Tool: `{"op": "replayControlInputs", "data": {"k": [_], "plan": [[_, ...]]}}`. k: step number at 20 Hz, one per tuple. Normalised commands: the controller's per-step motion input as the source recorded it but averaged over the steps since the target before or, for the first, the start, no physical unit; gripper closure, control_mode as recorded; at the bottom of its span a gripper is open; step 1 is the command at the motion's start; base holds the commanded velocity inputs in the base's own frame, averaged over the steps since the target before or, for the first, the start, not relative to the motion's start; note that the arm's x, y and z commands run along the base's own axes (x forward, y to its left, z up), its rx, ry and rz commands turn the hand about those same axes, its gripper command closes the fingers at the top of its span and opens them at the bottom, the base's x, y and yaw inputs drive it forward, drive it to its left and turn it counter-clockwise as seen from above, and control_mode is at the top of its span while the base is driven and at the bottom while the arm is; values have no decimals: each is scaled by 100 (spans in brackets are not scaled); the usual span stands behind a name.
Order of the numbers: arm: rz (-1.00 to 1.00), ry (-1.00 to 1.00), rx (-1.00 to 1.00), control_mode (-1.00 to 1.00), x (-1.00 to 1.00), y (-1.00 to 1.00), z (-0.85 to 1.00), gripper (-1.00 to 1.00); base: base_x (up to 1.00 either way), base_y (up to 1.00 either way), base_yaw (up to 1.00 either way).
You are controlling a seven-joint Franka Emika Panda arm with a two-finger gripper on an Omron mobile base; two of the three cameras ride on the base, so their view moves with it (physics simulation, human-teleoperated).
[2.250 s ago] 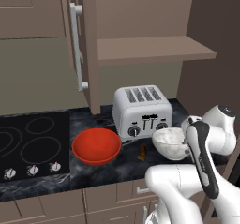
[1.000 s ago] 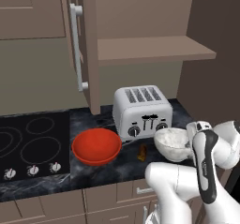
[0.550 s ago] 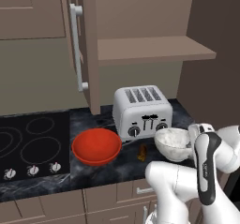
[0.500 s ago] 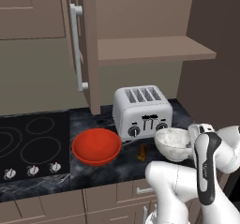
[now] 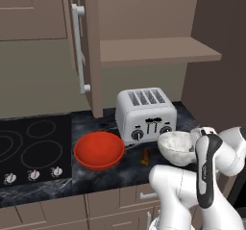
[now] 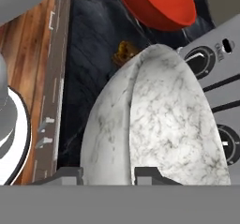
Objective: Pick both bowls and place them on the counter. Then place the sweet potato in one bowl and place the sweet potato in the other bowl.
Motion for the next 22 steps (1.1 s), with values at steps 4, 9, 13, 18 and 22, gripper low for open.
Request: {"op": "replayControlInputs", "data": {"k": [4, 9, 13, 18, 22], "plan": [[-3, -3, -13, -100, 0, 23, -23, 100, 0, 0, 0], [-3, -2, -7, -100, -26, 15, -28, 100, 0, 0, 0], [-3, -11, -1, -100, -28, 19, -27, 100, 0, 0, 0], [-6, -8, 0, -100, 3, 19, -14, 100, 0, 0, 0], [-10, -17, 0, -100, 21, 31, -10, 100, 0, 0, 0]]}}
